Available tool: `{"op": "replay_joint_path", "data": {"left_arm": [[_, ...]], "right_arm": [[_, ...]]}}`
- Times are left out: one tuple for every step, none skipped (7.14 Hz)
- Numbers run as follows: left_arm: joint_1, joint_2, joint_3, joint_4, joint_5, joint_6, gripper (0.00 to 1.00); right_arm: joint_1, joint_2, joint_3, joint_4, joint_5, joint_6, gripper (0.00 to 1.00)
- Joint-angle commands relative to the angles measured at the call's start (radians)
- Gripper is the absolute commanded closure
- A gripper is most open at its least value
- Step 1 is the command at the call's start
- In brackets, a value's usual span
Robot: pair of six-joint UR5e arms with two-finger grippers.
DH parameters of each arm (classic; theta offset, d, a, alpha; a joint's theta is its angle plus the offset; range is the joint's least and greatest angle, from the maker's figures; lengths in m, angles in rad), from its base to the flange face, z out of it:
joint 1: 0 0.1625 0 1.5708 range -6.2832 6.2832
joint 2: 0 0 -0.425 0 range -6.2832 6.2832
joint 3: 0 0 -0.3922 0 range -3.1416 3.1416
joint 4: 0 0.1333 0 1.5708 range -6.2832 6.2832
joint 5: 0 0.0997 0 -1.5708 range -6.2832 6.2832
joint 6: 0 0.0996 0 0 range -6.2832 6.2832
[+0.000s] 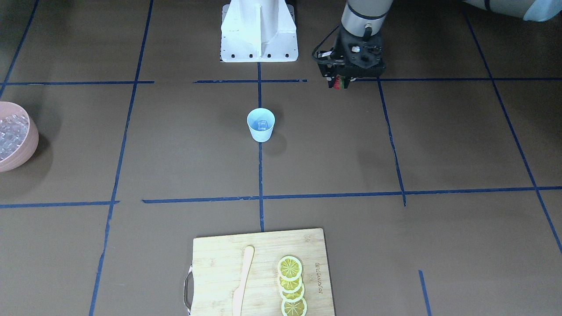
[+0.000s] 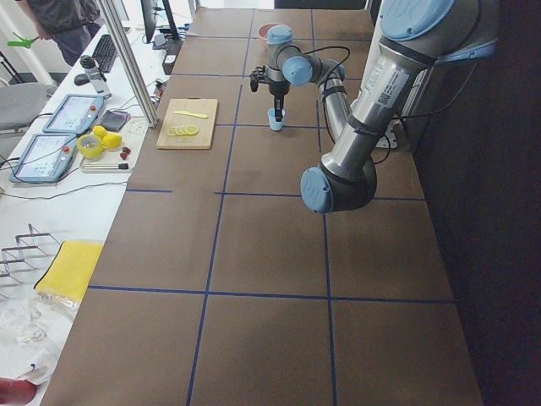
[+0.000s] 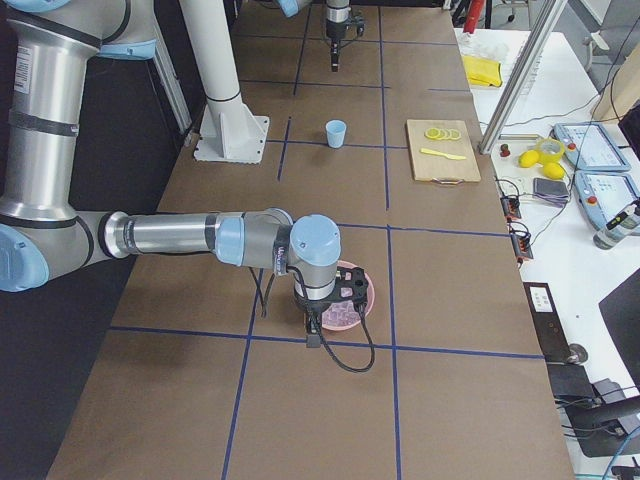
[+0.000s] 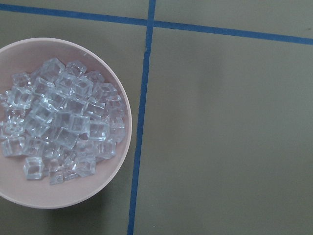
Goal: Put ice and strawberries in cup
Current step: 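Lift the strawberry with the left gripper and carry it over the blue cup, then lower the left gripper over the cup and release the strawberry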
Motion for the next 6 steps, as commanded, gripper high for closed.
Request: {"op": "replay_joint_path", "data": {"left_arm": [[0.061,-0.169,0.164,-0.007,0.055,-0.120,0.99],[0.073,-0.213,0.213,-0.022,0.055,-0.139,0.98],[0.095,-0.254,0.262,-0.056,0.063,-0.180,0.98],[0.107,-0.286,0.322,-0.079,0.085,-0.198,0.98],[0.131,-0.285,0.354,-0.122,0.099,-0.212,0.95],[0.133,-0.284,0.390,-0.160,0.099,-0.214,0.92]], "right_arm": [[0.000,0.000,-0.002,0.000,0.000,0.000,0.01],[0.000,0.000,-0.002,0.000,0.000,0.000,0.01],[0.000,0.000,-0.002,0.000,0.000,0.000,0.01],[0.000,0.000,-0.002,0.000,-0.002,0.000,0.01],[0.000,0.000,-0.002,0.000,-0.002,0.000,0.01],[0.000,0.000,-0.002,0.000,-0.002,0.000,0.01]]}}
